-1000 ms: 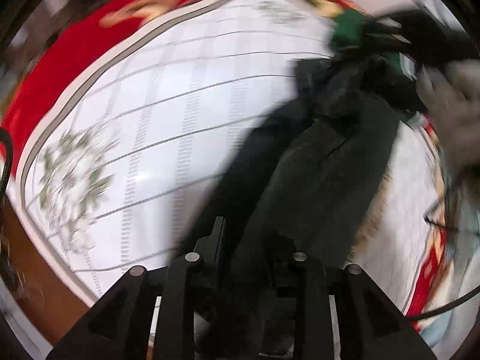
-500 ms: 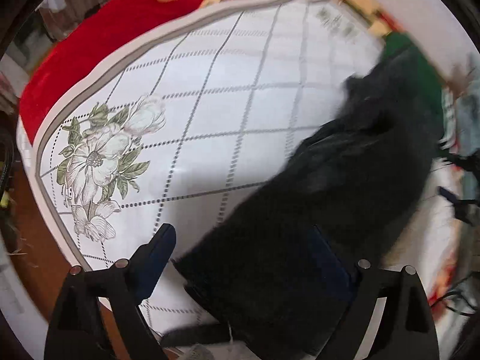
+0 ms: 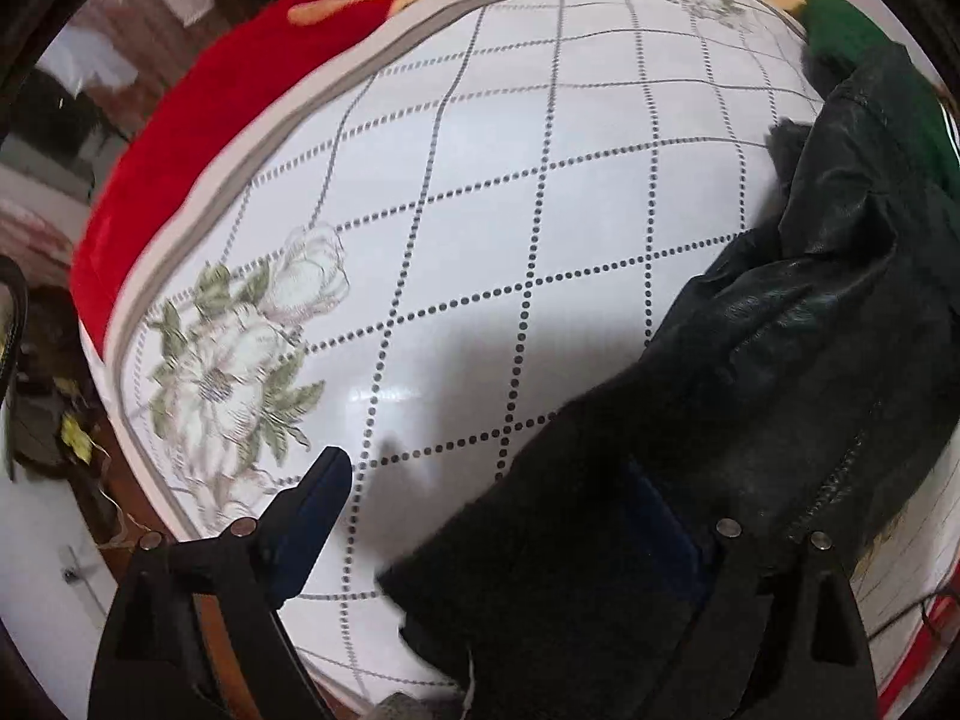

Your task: Fold large clothes

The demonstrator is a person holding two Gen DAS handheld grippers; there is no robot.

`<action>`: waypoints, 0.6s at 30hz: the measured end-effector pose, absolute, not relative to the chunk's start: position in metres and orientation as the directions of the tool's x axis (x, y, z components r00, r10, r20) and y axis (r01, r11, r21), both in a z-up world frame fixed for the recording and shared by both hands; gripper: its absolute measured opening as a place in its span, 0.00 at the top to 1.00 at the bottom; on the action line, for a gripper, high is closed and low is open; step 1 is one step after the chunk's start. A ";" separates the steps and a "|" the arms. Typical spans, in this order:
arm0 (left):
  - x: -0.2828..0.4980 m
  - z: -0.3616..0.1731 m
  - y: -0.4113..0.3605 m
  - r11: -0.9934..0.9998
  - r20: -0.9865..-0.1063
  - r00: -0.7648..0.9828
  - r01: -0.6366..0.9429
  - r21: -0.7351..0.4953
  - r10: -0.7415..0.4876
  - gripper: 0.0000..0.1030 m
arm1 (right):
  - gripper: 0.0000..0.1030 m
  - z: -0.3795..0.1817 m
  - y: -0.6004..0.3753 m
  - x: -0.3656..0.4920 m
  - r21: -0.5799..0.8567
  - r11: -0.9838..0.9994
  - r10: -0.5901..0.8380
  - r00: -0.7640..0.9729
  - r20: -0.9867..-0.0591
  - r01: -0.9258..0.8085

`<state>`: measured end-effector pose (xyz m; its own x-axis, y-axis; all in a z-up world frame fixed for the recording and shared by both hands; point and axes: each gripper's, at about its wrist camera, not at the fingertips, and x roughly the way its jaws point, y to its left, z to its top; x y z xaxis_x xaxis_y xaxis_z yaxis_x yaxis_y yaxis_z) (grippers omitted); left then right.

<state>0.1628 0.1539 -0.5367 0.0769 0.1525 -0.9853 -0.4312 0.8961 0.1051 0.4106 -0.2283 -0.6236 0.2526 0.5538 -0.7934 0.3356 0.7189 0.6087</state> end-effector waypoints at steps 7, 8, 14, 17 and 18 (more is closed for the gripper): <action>0.151 -0.491 0.133 0.933 -0.976 0.121 -0.334 0.131 0.181 0.12 | 0.80 -0.597 -0.304 0.260 0.449 0.695 0.470 0.118 -0.875 0.562; 0.150 -0.488 0.126 0.939 -0.977 0.125 -0.321 0.125 0.173 0.12 | 0.75 -0.602 -0.309 0.243 0.403 0.707 0.455 0.062 -0.888 0.581; 0.169 -0.483 0.077 0.957 -0.981 0.171 -0.288 0.043 0.095 0.12 | 0.51 -0.590 -0.334 0.207 0.292 0.759 0.359 0.001 -0.934 0.581; 0.190 -0.498 0.042 0.962 -0.983 0.184 -0.270 -0.023 0.028 0.12 | 0.41 -0.555 -0.319 0.209 0.283 0.799 0.313 0.037 -0.949 0.531; 0.197 -0.505 0.034 0.965 -0.984 0.177 -0.261 -0.027 0.020 0.12 | 0.41 -0.545 -0.314 0.207 0.278 0.799 0.303 0.044 -0.952 0.533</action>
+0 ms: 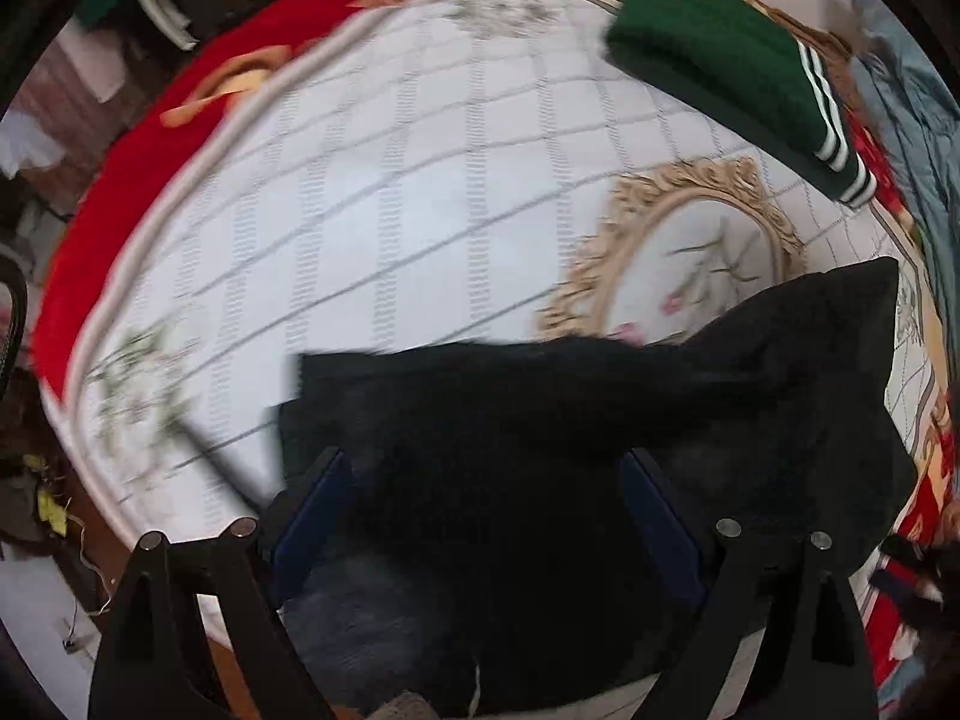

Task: Fold large clothes
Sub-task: 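Fold the held hem over onto the collar with both grippers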

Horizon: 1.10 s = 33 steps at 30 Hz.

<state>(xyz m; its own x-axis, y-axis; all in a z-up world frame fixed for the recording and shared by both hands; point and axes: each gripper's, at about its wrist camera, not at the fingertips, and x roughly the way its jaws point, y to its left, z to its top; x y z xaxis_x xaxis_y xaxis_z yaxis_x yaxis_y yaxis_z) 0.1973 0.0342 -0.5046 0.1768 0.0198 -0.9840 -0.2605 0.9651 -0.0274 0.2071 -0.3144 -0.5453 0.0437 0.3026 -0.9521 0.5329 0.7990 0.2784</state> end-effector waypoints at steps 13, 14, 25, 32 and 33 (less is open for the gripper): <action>0.233 -0.570 0.033 0.965 -0.996 0.077 -0.260 0.029 0.051 0.09 | 0.83 -0.584 -0.205 0.369 0.285 0.947 0.291 -0.021 -0.956 0.147; 0.231 -0.568 0.037 0.964 -0.995 0.080 -0.263 0.034 0.056 0.09 | 0.83 -0.602 -0.201 0.376 0.254 0.956 0.264 -0.056 -0.963 0.144; 0.201 -0.520 0.056 0.933 -0.991 0.131 -0.358 -0.027 0.022 0.09 | 0.84 -0.542 -0.186 0.344 0.332 0.943 0.330 -0.136 -0.934 0.009; 0.187 -0.508 0.046 0.939 -0.992 0.129 -0.344 -0.031 0.014 0.09 | 0.84 -0.609 -0.159 0.322 0.187 0.982 0.182 -0.273 -0.945 0.010; 0.185 -0.511 0.037 0.940 -0.991 0.131 -0.339 -0.033 0.013 0.09 | 0.84 -0.606 -0.164 0.322 0.205 0.979 0.204 -0.274 -0.940 0.025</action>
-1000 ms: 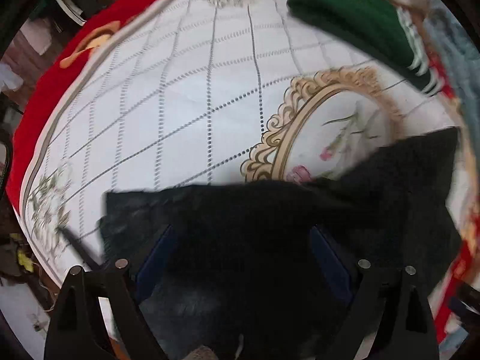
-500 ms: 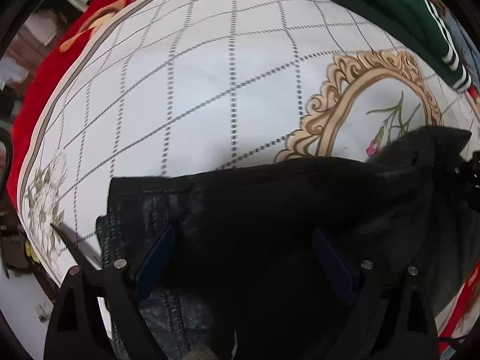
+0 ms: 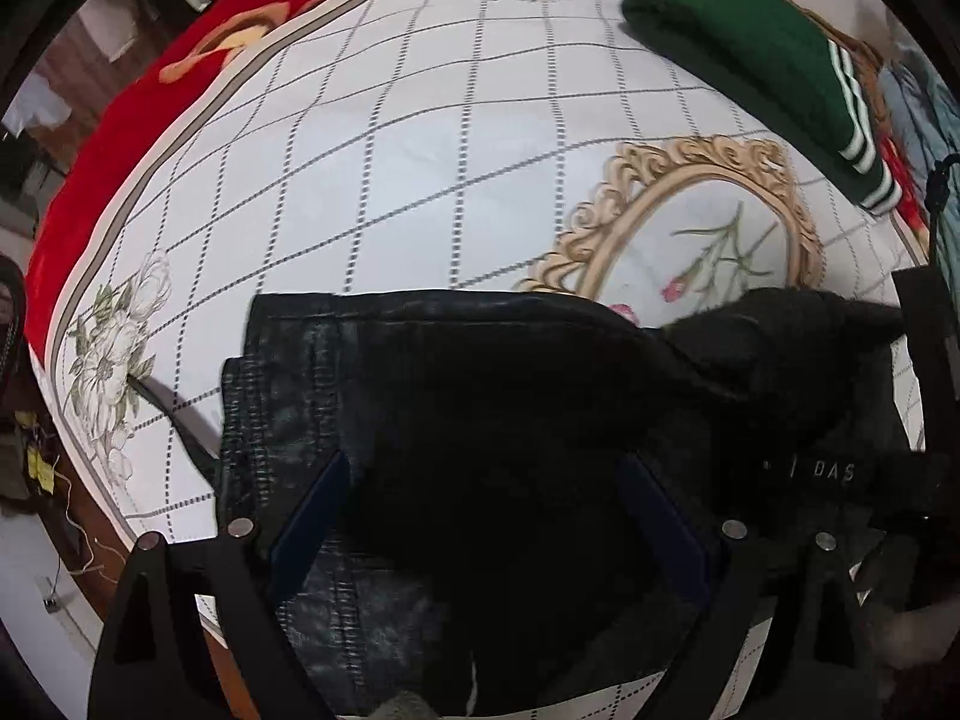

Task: Fold large clothes
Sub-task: 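Fold the held hem over onto the collar with both grippers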

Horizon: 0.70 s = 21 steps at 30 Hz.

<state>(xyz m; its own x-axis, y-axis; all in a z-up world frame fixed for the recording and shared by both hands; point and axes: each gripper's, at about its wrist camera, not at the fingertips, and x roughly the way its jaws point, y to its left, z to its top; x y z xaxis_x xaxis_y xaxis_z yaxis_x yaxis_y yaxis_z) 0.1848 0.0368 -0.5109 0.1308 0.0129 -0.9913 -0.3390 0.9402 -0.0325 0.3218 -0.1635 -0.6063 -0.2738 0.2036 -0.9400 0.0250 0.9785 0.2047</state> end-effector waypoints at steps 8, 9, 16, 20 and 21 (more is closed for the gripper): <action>0.196 -0.518 -0.012 0.963 -0.988 0.153 -0.262 -0.064 -0.024 0.09 | 0.31 -0.527 -0.296 0.265 0.410 0.874 0.408 0.063 -0.911 0.262; 0.198 -0.527 -0.017 0.966 -0.990 0.141 -0.253 -0.053 -0.018 0.09 | 0.31 -0.518 -0.320 0.261 0.401 0.866 0.392 0.093 -0.915 0.299; 0.196 -0.562 -0.017 0.959 -0.995 0.098 -0.282 -0.037 -0.010 0.00 | 0.31 -0.576 -0.429 0.219 0.463 0.703 0.441 0.181 -0.879 0.539; 0.199 -0.567 -0.015 0.960 -0.994 0.103 -0.275 -0.053 -0.026 0.00 | 0.06 -0.603 -0.430 0.231 0.632 0.576 0.552 0.323 -0.768 0.519; 0.199 -0.567 -0.014 0.961 -0.994 0.104 -0.271 -0.051 -0.023 0.00 | 0.06 -0.599 -0.425 0.234 0.661 0.557 0.563 0.356 -0.746 0.504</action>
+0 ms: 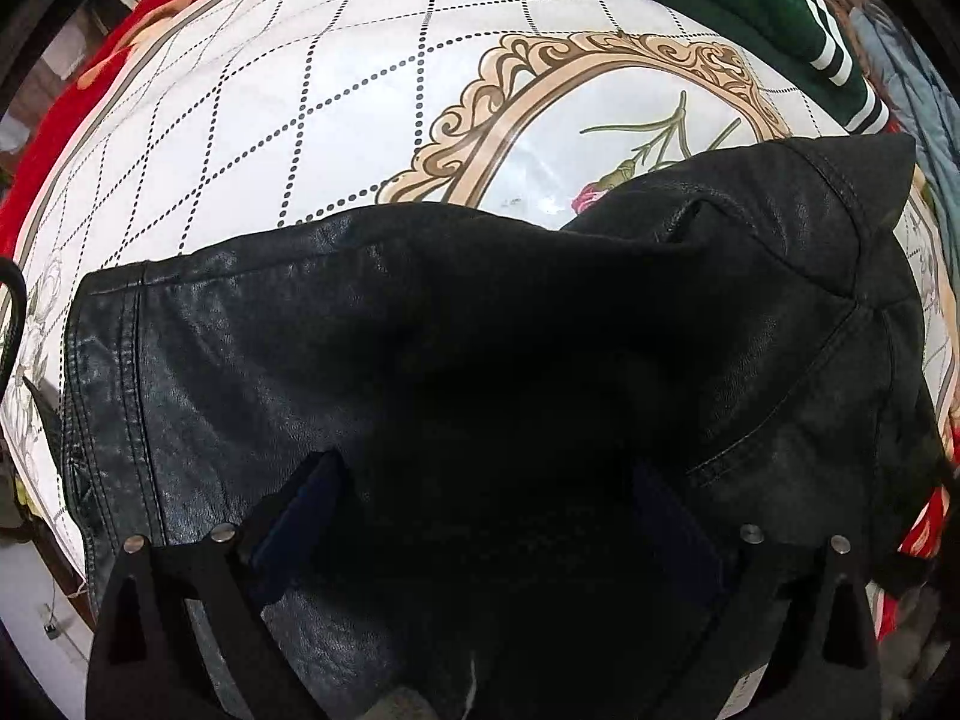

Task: Fold large clothes
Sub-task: 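Fold the held hem over onto the collar with both grippers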

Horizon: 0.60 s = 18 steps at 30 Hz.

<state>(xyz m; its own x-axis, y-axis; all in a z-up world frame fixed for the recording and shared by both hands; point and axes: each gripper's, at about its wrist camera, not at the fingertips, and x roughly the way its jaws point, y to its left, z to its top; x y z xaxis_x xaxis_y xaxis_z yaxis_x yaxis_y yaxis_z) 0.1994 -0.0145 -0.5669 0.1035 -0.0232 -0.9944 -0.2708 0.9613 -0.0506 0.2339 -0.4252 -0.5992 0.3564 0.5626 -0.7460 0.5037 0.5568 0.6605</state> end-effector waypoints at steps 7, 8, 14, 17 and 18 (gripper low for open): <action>0.200 -0.568 -0.016 0.965 -0.995 0.102 -0.259 -0.041 -0.015 0.00 | 0.22 -0.606 -0.399 0.265 0.860 0.358 0.736 0.457 -0.500 0.365; 0.207 -0.570 -0.018 0.966 -0.995 0.103 -0.257 -0.036 -0.009 0.00 | 0.25 -0.606 -0.396 0.267 0.890 0.312 0.766 0.466 -0.443 0.333; 0.217 -0.571 -0.024 0.974 -0.994 0.109 -0.228 -0.012 0.014 0.00 | 0.34 -0.620 -0.370 0.295 0.857 0.391 0.763 0.403 -0.506 0.337; 0.223 -0.569 -0.026 0.974 -0.993 0.113 -0.225 -0.004 0.022 0.00 | 0.69 -0.609 -0.366 0.299 0.798 0.487 0.694 0.399 -0.600 0.354; 0.228 -0.570 -0.028 0.975 -0.994 0.102 -0.224 0.002 0.025 0.00 | 0.71 -0.600 -0.364 0.298 0.785 0.504 0.669 0.411 -0.619 0.360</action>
